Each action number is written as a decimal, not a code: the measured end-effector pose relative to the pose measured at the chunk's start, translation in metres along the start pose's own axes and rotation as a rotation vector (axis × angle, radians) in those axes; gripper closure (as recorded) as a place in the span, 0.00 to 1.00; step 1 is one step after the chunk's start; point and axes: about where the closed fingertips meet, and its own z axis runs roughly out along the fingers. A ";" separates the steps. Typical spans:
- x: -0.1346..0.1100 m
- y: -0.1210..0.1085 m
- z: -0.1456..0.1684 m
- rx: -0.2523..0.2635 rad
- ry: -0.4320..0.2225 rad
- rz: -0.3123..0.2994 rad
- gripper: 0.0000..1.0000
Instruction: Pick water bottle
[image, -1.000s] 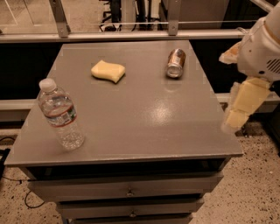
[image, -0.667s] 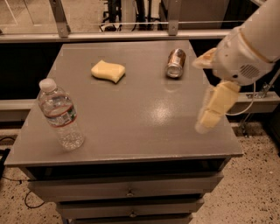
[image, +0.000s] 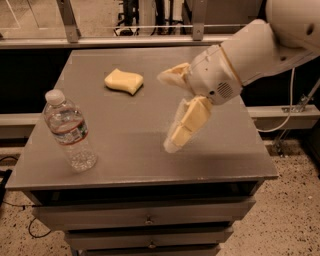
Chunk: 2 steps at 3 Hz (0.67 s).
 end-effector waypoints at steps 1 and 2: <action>-0.036 0.006 0.038 -0.059 -0.145 -0.045 0.00; -0.042 0.008 0.039 -0.062 -0.153 -0.053 0.00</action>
Offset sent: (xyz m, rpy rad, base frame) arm -0.0061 0.0447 0.0031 0.1208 0.0047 0.0717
